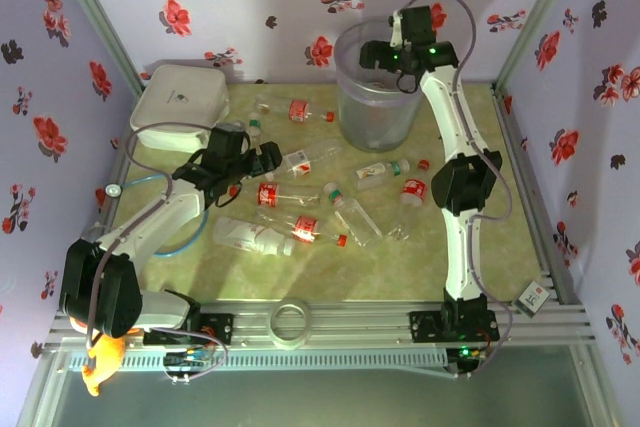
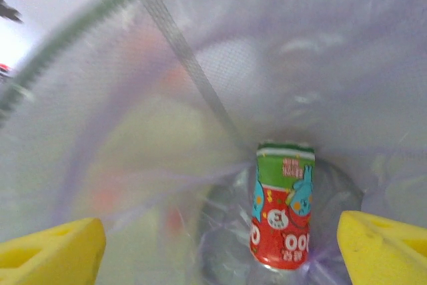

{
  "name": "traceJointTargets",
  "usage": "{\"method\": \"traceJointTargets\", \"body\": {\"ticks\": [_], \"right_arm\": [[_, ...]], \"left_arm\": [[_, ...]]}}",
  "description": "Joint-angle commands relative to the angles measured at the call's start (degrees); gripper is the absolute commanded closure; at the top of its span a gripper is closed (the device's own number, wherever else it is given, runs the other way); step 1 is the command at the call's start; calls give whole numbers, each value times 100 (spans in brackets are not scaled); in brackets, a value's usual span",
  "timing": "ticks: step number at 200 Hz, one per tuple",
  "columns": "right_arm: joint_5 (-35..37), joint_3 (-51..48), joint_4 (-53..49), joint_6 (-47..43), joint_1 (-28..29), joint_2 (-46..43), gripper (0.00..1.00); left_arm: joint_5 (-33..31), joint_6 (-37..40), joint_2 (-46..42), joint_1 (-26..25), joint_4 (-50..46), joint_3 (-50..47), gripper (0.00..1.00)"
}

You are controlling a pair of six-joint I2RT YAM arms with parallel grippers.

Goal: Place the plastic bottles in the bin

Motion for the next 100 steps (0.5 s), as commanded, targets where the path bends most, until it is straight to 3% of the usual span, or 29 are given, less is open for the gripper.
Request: {"method": "traceJointTargets", "body": {"ticks": [1, 33, 100], "right_arm": [[240, 219, -158, -13, 29, -443, 8], [530, -386, -194, 187, 54, -1330, 9], [1856, -3405, -451, 434, 245, -4080, 12]], "left_arm": [[49, 14, 70, -48, 28, 111, 3], [45, 26, 66, -51, 33, 101, 3], [44, 208, 227, -48, 116, 114, 2]]}}
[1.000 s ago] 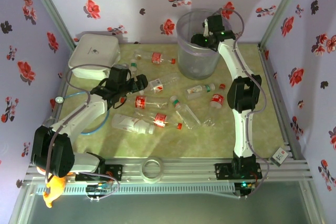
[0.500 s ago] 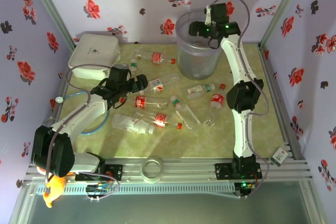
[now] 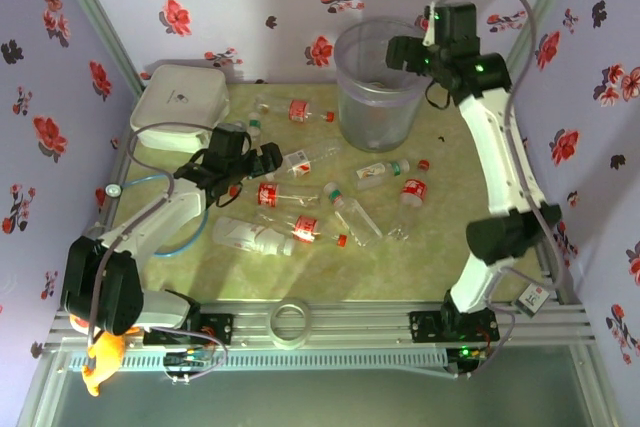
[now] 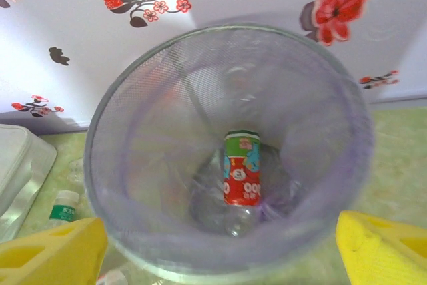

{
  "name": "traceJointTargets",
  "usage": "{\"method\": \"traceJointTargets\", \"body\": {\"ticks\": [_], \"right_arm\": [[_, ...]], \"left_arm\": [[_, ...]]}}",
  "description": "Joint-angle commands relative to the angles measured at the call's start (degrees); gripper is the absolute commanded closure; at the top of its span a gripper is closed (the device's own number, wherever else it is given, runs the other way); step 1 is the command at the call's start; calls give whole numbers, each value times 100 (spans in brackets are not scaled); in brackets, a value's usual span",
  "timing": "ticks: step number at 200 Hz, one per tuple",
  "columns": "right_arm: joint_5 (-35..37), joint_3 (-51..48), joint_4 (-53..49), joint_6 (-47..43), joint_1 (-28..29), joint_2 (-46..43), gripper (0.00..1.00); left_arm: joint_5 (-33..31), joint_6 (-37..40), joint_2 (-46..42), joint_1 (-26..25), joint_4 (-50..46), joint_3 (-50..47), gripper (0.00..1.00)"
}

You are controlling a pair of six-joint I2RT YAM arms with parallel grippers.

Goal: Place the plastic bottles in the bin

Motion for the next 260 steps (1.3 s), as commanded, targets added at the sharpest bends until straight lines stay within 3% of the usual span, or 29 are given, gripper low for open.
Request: {"method": "traceJointTargets", "body": {"ticks": [1, 54, 97, 126, 163, 260], "right_arm": [[762, -889, -308, 230, 69, -807, 12], [1269, -3205, -1137, 842, 72, -2248, 15], [837, -5034, -1108, 1523, 76, -2551, 16], [360, -5969, -415, 1899, 123, -2411, 16], [22, -6369, 241, 2009, 233, -1776, 13], [-83, -6802, 1432, 2153, 232, -565, 9]], "left_arm": [[49, 173, 132, -48, 112, 117, 2], [55, 370, 336, -17, 68, 327, 2], [57, 427, 371, 5, 60, 321, 2], [62, 432, 432, 13, 59, 312, 2], [146, 392, 533, 13, 87, 337, 0], [185, 394, 565, 13, 129, 268, 0]]}}
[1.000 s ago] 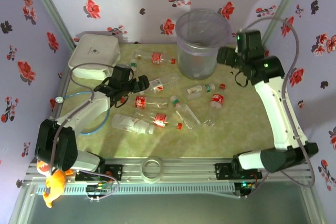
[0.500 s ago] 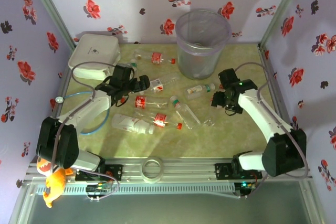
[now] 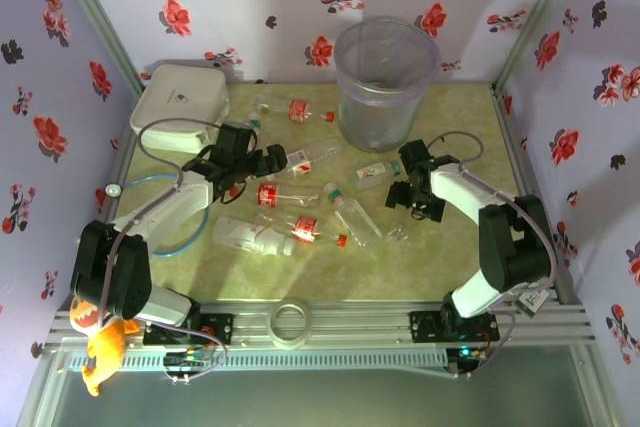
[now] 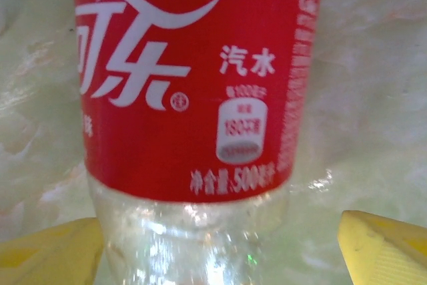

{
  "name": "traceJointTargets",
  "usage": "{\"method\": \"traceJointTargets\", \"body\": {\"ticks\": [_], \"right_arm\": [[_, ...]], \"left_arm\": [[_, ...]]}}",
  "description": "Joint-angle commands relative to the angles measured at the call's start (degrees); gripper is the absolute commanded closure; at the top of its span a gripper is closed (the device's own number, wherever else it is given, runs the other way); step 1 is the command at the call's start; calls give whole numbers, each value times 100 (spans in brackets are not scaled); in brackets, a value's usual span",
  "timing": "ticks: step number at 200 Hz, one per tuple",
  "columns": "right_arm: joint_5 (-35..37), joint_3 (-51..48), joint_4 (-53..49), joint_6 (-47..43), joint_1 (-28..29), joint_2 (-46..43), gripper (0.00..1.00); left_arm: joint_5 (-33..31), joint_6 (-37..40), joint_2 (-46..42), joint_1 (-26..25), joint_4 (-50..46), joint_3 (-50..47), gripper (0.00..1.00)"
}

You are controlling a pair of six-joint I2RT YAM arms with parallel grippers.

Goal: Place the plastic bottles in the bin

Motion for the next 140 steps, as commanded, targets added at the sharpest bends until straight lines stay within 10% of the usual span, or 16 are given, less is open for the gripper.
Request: {"method": "traceJointTargets", "body": {"ticks": [1, 140], "right_arm": [[-69, -124, 397, 189, 25, 162, 9], [272, -243, -237, -31, -123, -644, 27]], "left_arm": [[80, 88, 80, 9, 90, 95, 0], [126, 176, 172, 18, 47, 219, 0]]}}
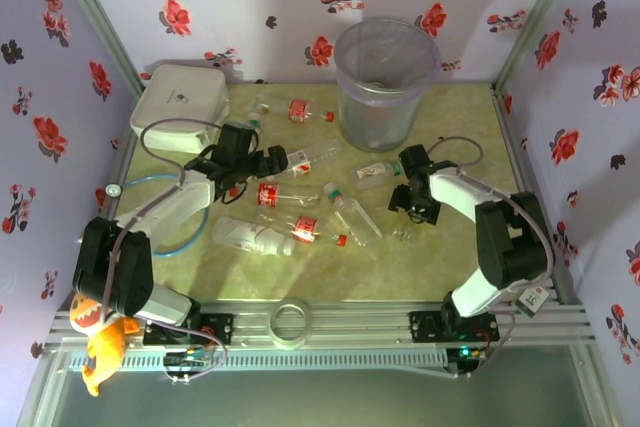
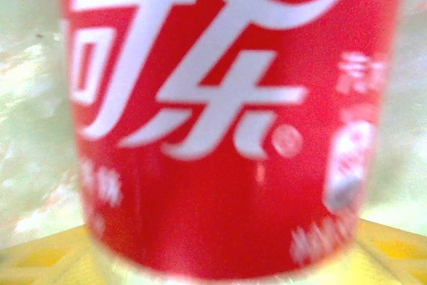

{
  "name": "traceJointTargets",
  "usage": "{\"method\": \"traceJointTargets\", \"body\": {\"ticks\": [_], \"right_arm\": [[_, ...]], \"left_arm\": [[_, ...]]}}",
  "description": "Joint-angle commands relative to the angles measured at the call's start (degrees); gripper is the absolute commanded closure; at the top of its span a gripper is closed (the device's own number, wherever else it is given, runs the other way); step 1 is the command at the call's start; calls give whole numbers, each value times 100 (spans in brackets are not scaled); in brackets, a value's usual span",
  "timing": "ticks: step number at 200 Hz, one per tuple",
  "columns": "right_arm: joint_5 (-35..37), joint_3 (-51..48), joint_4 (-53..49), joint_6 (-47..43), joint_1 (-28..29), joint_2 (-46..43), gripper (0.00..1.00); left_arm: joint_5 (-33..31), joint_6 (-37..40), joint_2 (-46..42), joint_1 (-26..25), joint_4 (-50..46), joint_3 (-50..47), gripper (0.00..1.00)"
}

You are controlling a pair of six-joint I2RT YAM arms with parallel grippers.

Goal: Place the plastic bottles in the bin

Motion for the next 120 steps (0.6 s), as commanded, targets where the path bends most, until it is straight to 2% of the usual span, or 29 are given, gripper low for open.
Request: {"method": "traceJointTargets", "body": {"ticks": [1, 60, 92, 120], "right_arm": [[267, 40, -591, -135, -72, -582, 27], [776, 846, -1982, -550, -194, -1876, 32], [941, 1660, -2560, -898, -256, -2100, 32], [887, 2534, -2529, -1278, -270, -2058, 32]], "left_arm": [[85, 154, 52, 18, 47, 197, 0], [82, 175, 144, 18, 115, 197, 0], [98, 149, 209, 18, 180, 214, 0], [118, 154, 191, 9, 171, 219, 0]]}}
